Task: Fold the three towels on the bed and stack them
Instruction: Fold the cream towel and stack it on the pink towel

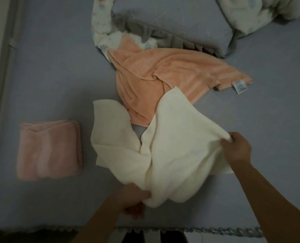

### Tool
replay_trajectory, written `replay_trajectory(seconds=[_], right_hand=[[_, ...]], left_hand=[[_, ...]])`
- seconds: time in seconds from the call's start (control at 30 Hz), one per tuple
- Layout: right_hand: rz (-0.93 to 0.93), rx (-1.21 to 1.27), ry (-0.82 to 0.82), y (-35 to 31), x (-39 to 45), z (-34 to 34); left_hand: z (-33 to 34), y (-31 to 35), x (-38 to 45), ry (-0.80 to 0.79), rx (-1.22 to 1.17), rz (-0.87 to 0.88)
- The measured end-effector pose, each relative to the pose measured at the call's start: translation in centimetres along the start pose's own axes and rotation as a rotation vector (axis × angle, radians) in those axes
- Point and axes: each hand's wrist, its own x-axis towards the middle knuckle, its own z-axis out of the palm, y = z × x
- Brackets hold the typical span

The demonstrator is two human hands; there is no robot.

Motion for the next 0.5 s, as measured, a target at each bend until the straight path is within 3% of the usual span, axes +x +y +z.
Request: replay_trajectory(seconds=[0.07, 0.17, 0.23, 0.37, 0.5], right_hand=[[-0.016, 0.036, 0.111, -0.1, 2.3, -2.6], [-0.010, 0.059, 0.193, -0.4, 6.3, -5.1], [0.036, 0.064, 0.212, -0.5, 7.6, -4.9], [0.267, 0.209, 0.136, 2.3, 3.1, -1.0], [0.493, 0.479, -0.038, 5.6, -5.9, 2.9]], left_hand=[[-2.1, 3.5, -0.8, 0.133, 0.082, 0.159], [-5.4, 10.1, -1.0, 0.614, 0.227, 0.479], [-6.6, 13.5, -0.2, 0.790, 0.152, 0.588], [-4.6, 14.5, 3.3, 0.669, 0.217, 0.467], [-0.5, 11.0, 4.9, 0.753, 0.410, 0.390]])
